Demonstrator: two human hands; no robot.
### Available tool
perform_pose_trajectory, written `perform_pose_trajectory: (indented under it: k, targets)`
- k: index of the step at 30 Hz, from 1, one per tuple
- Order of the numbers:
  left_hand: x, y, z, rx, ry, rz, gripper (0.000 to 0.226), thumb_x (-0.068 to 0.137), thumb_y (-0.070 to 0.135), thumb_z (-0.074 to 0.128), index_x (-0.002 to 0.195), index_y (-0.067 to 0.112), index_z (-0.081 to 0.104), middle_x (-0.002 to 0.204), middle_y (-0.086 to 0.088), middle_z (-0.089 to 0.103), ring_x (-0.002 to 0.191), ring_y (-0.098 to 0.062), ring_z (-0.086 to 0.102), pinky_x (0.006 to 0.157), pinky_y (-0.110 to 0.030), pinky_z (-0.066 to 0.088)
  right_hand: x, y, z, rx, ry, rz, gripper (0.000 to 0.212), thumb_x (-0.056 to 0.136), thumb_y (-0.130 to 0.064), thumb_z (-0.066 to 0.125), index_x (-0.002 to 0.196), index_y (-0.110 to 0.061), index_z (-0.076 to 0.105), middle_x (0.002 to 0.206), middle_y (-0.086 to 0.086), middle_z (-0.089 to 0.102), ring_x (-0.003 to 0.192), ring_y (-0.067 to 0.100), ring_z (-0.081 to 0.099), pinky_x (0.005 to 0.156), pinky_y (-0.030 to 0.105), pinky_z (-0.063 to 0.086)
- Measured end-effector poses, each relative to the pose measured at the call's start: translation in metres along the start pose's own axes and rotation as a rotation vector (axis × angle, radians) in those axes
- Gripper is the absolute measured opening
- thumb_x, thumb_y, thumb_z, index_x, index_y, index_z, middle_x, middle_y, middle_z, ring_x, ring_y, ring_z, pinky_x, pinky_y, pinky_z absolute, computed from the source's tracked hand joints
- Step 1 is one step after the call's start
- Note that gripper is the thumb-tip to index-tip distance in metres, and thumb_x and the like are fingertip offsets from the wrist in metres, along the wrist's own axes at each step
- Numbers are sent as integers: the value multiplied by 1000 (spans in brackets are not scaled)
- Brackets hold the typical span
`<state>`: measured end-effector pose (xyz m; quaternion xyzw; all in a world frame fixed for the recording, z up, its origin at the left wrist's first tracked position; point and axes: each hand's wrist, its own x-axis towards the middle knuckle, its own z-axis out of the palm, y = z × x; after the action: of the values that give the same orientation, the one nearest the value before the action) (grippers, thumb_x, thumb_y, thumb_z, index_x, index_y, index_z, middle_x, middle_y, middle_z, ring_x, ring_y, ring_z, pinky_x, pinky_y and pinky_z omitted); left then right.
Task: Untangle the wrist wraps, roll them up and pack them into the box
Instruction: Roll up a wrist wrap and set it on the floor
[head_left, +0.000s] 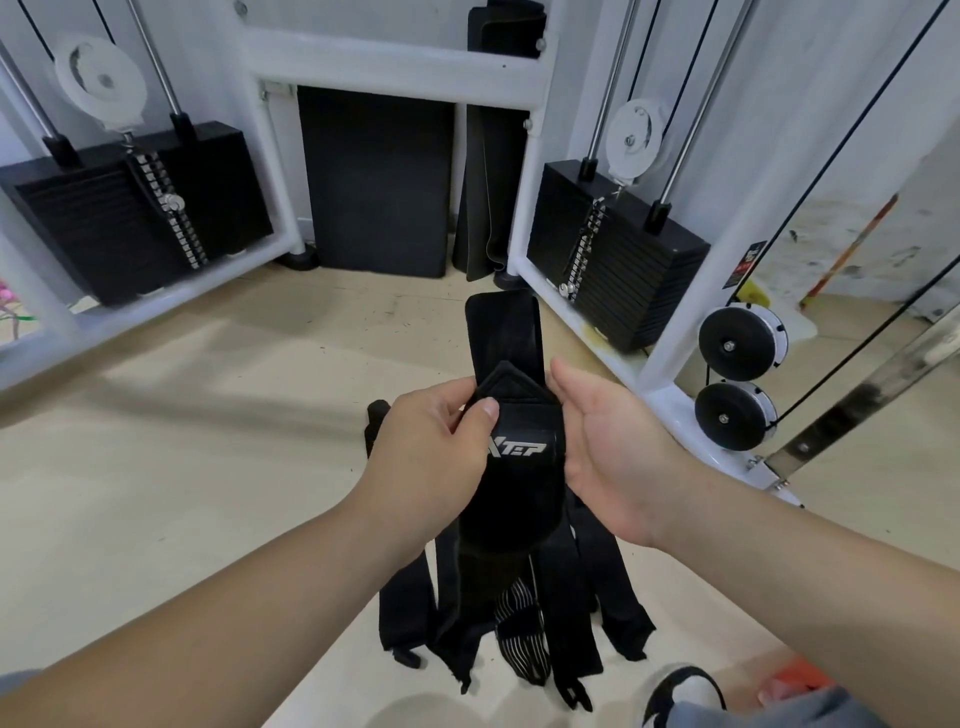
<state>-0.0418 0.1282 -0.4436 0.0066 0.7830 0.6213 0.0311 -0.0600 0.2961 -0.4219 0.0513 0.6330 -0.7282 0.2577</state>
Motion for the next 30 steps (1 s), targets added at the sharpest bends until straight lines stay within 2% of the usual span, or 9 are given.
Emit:
perform_pose_trajectory:
  k: [2,4,9,14,16,19,24,27,30]
  targets:
    - [0,-4,1,37,13,-11,29,109,24,52,93,10,72,69,-14,58,62,-18,47,62,-31,40,-1,2,2,-24,8,-9,53,112,-56,27,124,-34,74,128,-2,78,124,17,71,118,45,44]
    - [1,-6,1,37,14,-20,30,110,23,51,90,9,69,72,-21,60,63,-19,49,62,-32,40,-1,5,4,-72,8,-27,46,110,-55,40,128,-29,74,130,3,76,124,21,71,116,49,47]
    - [0,-6,4,159,1,-8,33,110,21,49,83,5,60,54,12,43,49,-5,38,50,-17,31,3,13,6,-390,130,-179,22,111,-36,53,125,-26,67,119,-2,78,116,14,72,111,46,54]
    - [3,-2,-8,436,-44,77,38,107,39,52,72,23,51,51,11,48,50,-9,44,52,-25,31,3,13,5,-407,160,-184,23,112,-37,49,125,-30,67,118,-7,78,118,12,70,112,45,52]
    - [1,2,-9,405,-57,84,31,107,44,50,82,28,57,59,13,55,56,-5,50,58,-28,39,2,9,5,-355,162,-180,28,110,-40,49,129,-28,66,123,-5,77,124,15,68,115,48,50]
    - [-9,8,1,196,-126,-17,24,108,52,43,115,35,59,94,11,70,87,-3,66,83,-32,55,1,-5,3,-165,207,-163,30,113,-35,47,129,-20,67,120,4,79,119,24,72,110,52,54]
    - [-19,4,18,188,-175,-24,24,110,46,40,110,25,51,91,-7,64,73,-8,57,79,-39,55,0,-23,0,59,321,-93,27,115,-28,44,113,-17,69,110,11,79,107,30,76,98,53,61]
    - [-16,0,21,163,-197,-88,27,108,51,44,115,27,52,107,-13,68,91,-20,67,92,-42,57,4,-27,-3,141,377,-65,28,115,-29,43,113,-18,69,113,11,78,107,30,75,94,51,62]
    - [-17,-4,23,152,-276,-98,25,105,50,51,122,33,54,114,3,71,108,-15,68,100,-47,57,7,-31,-12,177,394,-91,31,116,-29,42,125,-15,68,115,8,79,107,25,76,87,44,63]
